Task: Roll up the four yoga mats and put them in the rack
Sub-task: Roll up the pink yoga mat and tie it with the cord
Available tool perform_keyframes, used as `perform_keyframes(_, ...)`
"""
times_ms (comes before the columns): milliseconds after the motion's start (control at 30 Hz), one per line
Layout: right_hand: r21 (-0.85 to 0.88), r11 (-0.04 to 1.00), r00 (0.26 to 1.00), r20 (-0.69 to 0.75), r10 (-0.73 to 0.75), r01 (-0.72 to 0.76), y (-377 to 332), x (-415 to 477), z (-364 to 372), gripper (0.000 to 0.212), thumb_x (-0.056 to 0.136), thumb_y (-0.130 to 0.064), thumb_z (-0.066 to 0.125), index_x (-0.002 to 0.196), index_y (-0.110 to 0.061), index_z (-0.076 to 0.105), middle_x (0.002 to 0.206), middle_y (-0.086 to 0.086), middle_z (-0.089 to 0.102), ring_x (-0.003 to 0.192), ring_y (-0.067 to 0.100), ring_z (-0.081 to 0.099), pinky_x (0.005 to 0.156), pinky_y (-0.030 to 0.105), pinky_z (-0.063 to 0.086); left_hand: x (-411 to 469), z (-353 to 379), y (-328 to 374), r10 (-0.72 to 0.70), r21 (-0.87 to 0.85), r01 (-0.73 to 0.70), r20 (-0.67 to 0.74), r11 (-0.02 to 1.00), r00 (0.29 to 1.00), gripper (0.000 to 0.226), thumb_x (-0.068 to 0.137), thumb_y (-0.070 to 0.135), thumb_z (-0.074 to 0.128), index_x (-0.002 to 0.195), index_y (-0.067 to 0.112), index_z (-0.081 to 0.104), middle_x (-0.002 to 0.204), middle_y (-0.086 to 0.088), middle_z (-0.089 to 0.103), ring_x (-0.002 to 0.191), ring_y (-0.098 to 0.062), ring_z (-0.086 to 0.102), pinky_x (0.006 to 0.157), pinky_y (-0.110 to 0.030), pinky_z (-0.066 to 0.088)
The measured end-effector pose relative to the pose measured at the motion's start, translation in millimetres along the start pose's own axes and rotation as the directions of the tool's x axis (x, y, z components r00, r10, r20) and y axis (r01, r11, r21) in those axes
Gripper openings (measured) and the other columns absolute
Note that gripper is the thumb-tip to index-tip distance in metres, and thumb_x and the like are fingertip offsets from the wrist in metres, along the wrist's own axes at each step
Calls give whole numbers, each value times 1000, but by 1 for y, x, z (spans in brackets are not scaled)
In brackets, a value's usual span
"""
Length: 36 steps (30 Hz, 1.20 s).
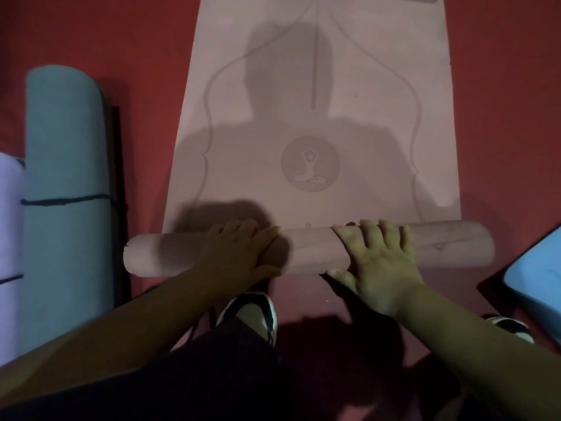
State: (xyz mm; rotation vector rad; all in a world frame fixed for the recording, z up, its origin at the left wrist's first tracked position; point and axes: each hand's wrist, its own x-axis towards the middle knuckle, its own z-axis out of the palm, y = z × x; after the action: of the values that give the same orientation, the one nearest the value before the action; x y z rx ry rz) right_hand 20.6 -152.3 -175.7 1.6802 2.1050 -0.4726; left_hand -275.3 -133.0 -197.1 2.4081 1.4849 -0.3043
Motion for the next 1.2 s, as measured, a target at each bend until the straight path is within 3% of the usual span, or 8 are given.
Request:
perform_keyframes(100, -25, 1000, 1000, 18, -15, 15, 4, 12, -6, 89, 76, -89, 13, 153, -46, 15, 153, 5, 36, 136, 39, 31, 115, 62, 16, 3, -1, 0, -9, 1, 9, -10, 1000, 1000, 80, 84, 84, 32, 148, 36, 40, 128, -2, 55, 112, -32, 55, 89, -49, 42)
perform_keyframes(267, -9, 999, 998, 46, -35, 35, 9, 25, -16, 92, 71, -91, 10, 152, -48, 13, 150, 0, 36, 134, 35, 34, 113, 57, 19, -3, 4, 10, 2, 15, 0, -170, 1000, 985, 77, 80, 75, 45, 141, 30, 50, 120, -8, 58, 103, -34, 57, 86, -47, 41)
perform_keyframes(533, 20, 1000, 1000, 22, -6, 5, 6, 13, -18, 89, 75, -89, 12, 155, -49, 6, 159, 8, 25, 145, 42, 19, 118, 64, 6, 10, -5, -3, 32, 14, -31, -92, 999, 995, 78, 85, 81, 35, 141, 31, 51, 118, -4, 62, 97, -32, 62, 79, -47, 49)
perform_keyframes(667, -4, 1000, 1000, 6, -5, 5, 5, 19, -18, 88, 76, -88, 13, 154, -47, 16, 155, 6, 33, 139, 40, 28, 116, 63, 11, 14, -6, -6, 21, 35, -18, -84, 999, 996, 79, 85, 82, 34, 143, 31, 50, 121, -6, 63, 102, -33, 64, 82, -48, 50)
perform_keyframes(867, 1, 1000, 999, 31, -23, 23, 10, 31, -25, 91, 72, -90, 10, 152, -47, 16, 148, 1, 36, 134, 35, 33, 114, 59, 16, 3, 1, 11, -67, 29, 74, -195, 997, 978, 80, 78, 75, 46, 147, 33, 44, 127, -10, 57, 111, -36, 54, 95, -59, 39)
perform_keyframes(1067, 11, 1000, 999, 37, -14, 14, 11, 31, -29, 93, 71, -89, 5, 154, -48, 6, 158, 7, 26, 142, 38, 24, 118, 60, 12, 9, -3, 4, -43, 26, 48, -156, 999, 987, 76, 80, 76, 43, 145, 36, 46, 126, -4, 58, 108, -33, 55, 90, -50, 41)
perform_keyframes(1133, -12, 1000, 1000, -3, -18, 18, 7, 26, -22, 91, 76, -88, 10, 156, -43, 11, 159, 12, 28, 143, 43, 24, 117, 65, 11, 12, -5, 0, -28, 23, 31, -146, 999, 989, 75, 82, 78, 41, 144, 36, 45, 123, -3, 60, 105, -33, 58, 86, -49, 43)
perform_keyframes(1200, -24, 999, 997, -65, -28, 26, 3, 23, -13, 88, 82, -85, 20, 154, -35, 25, 151, 16, 42, 137, 48, 35, 113, 70, 18, 15, -6, -4, -15, 39, 20, -134, 999, 991, 75, 83, 79, 39, 144, 35, 47, 122, -4, 62, 103, -33, 61, 84, -48, 46)
